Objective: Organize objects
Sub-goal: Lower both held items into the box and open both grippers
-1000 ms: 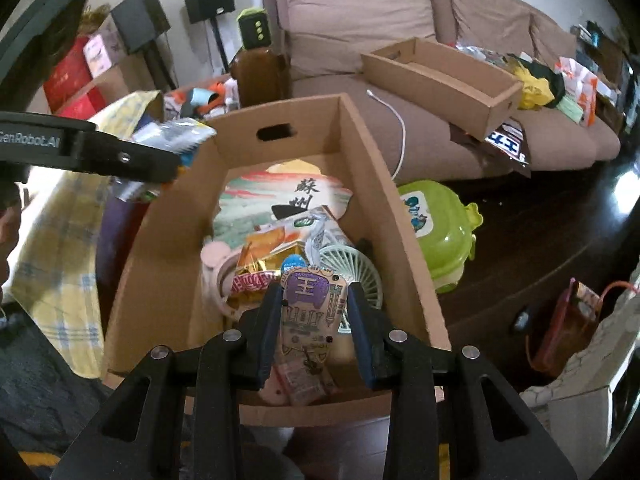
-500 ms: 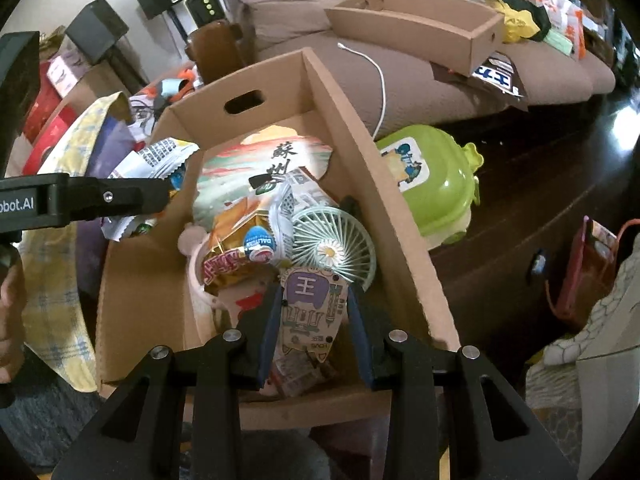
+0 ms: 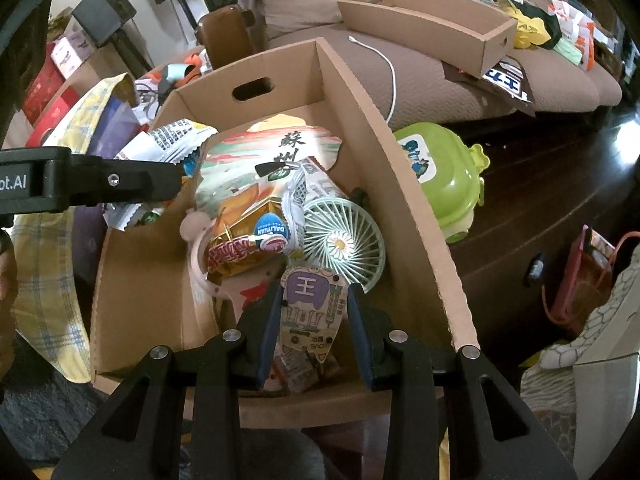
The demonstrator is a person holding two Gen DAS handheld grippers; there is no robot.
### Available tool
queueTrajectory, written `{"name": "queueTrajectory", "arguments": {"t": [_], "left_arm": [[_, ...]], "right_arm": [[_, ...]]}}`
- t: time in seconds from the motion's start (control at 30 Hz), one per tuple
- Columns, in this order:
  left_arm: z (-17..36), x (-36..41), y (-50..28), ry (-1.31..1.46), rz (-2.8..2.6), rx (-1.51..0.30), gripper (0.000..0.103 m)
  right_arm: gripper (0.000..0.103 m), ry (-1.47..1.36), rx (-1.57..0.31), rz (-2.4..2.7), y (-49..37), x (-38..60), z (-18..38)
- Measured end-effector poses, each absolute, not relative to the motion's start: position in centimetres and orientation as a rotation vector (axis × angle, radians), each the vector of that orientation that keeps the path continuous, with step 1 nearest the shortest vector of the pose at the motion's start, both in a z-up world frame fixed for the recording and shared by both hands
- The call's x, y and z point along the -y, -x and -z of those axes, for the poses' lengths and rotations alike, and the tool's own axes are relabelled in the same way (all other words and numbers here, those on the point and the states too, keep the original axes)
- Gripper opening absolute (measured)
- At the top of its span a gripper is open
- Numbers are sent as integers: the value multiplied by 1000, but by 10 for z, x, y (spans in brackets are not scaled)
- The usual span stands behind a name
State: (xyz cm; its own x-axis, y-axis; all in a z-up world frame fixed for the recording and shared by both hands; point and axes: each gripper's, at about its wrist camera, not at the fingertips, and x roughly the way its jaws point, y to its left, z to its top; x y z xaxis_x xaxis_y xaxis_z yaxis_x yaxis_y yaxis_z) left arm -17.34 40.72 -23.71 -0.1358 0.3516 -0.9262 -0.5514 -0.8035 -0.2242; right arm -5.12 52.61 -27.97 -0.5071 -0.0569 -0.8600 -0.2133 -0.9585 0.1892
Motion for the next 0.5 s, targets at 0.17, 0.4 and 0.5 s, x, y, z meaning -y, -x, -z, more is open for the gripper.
{"name": "queueTrajectory", "arguments": {"t": [0.17,0.4,0.5], "left_arm": [[231,-411,169,1582,-1935,-232,70],[208,-416,163,1519,-1976,-313,81],[197,-408,164,1506,-1975,-281,81]], "right_arm": [[34,1506,-416,-2607,52,-527,280],[36,1502,-406,-2604,51,-528,279],[48,1482,-415,-2605,50,-529,277]]}}
